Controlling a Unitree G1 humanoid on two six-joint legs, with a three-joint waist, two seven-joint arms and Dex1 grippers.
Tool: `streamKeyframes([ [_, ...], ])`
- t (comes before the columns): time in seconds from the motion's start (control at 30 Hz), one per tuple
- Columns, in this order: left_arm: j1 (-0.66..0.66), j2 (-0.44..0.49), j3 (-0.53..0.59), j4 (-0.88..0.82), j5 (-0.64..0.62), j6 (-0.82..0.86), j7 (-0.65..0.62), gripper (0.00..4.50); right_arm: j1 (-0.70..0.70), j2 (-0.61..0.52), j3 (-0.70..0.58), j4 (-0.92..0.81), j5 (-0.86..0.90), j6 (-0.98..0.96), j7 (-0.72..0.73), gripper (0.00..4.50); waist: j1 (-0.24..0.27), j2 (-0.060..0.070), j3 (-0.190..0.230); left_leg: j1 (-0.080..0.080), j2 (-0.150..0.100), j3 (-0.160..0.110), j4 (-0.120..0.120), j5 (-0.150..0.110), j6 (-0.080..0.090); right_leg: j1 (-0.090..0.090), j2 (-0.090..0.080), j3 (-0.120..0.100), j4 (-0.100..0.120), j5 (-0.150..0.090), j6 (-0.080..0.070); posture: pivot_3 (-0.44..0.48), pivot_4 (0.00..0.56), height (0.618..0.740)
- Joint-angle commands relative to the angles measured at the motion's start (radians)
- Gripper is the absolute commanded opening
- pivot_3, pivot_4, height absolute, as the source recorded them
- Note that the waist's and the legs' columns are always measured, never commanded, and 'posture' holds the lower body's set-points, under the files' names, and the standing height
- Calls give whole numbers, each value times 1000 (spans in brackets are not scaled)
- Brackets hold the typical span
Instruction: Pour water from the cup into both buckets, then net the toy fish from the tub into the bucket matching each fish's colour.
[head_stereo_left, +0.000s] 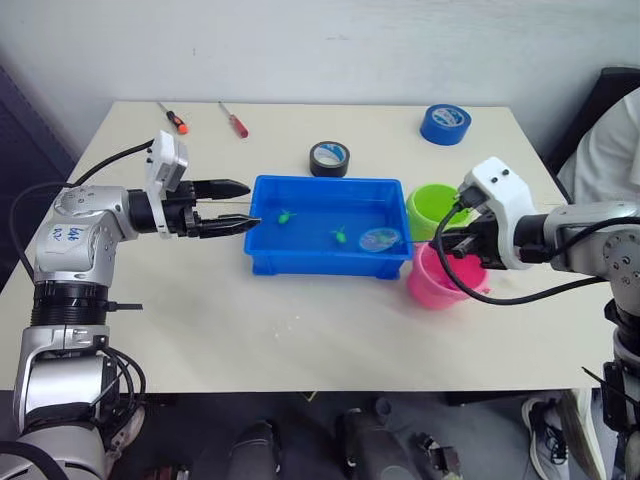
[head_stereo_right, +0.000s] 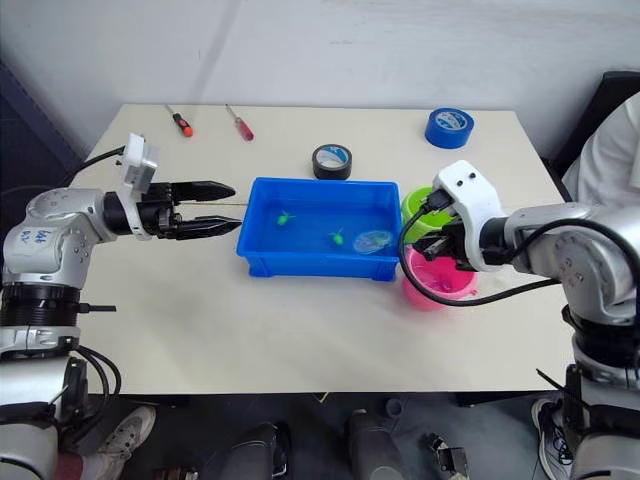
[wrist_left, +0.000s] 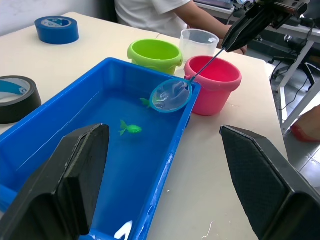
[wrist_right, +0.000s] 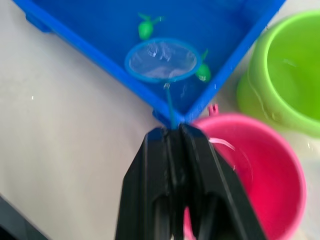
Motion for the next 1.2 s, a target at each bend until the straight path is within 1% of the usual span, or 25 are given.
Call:
streamKeyframes([
  [0.03, 8, 20, 33, -53, -28, 7, 10, 3874, -80, -8, 45, 78, 154, 5, -115, 0, -2, 0, 0, 0, 0, 0, 0, 0, 0, 0, 0, 0, 0, 0, 0, 0, 150, 734],
  [0.17, 19, 23, 39, -72, -34, 17, 21, 3874, -154, -31, 107, 200, 321, 5, -245, 0, -2, 0, 0, 0, 0, 0, 0, 0, 0, 0, 0, 0, 0, 0, 0, 0, 150, 734],
  [0.3, 37, 32, 52, -90, -41, 24, 32, 3874, -211, -63, 195, 321, 447, 5, -357, 0, -2, 0, 0, 0, 0, 0, -1, 0, 0, 0, 0, 0, -1, 0, 0, 0, 150, 734],
  [0.47, 64, 40, 63, -121, -53, 36, 47, 3874, -245, -92, 267, 409, 580, 5, -466, 0, -1, 0, 0, 0, 0, 0, -2, -1, 1, 0, 0, 0, -2, 0, 0, 0, 150, 734],
  [0.6, 73, 38, 69, -136, -58, 43, 61, 3874, -248, -78, 307, 482, 645, 5, -550, 0, -1, 0, 0, -1, 0, 0, -2, -1, 1, -1, 0, 0, -3, 0, 0, 0, 150, 734],
  [0.77, 78, 39, 72, -145, -61, 47, 68, 3874, -256, -60, 309, 527, 690, 5, -641, 0, 0, 0, 0, -1, 1, 0, -3, -1, 1, 0, 0, 0, -5, 0, 0, 0, 150, 734],
  [0.87, 78, 38, 74, -147, -61, 48, 72, 3874, -264, -30, 284, 556, 687, 5, -698, 0, 0, 0, 0, -2, 1, 0, -4, -1, 1, 0, 0, 0, -6, 0, 0, 0, 150, 734],
  [1.0, 76, 39, 73, -147, -60, 49, 75, 3874, -262, 34, 222, 568, 633, 5, -752, 0, -1, 0, 0, -2, 1, 0, -4, -1, 2, 0, 0, 0, -6, 0, 0, 0, 150, 734],
  [1.1, 72, 42, 74, -147, -60, 51, 75, 3874, -257, 62, 196, 565, 623, 5, -778, 0, -2, 0, 0, -2, 1, 0, -4, -1, 2, -1, 0, 0, -6, 0, 0, 0, 150, 734],
  [1.2, 69, 45, 72, -144, -58, 51, 72, 3874, -230, 113, 142, 509, 552, 5, -801, 0, -2, 0, 0, -2, 1, 0, -4, -1, 2, -1, 0, 0, -6, 0, 0, 0, 150, 734],
])
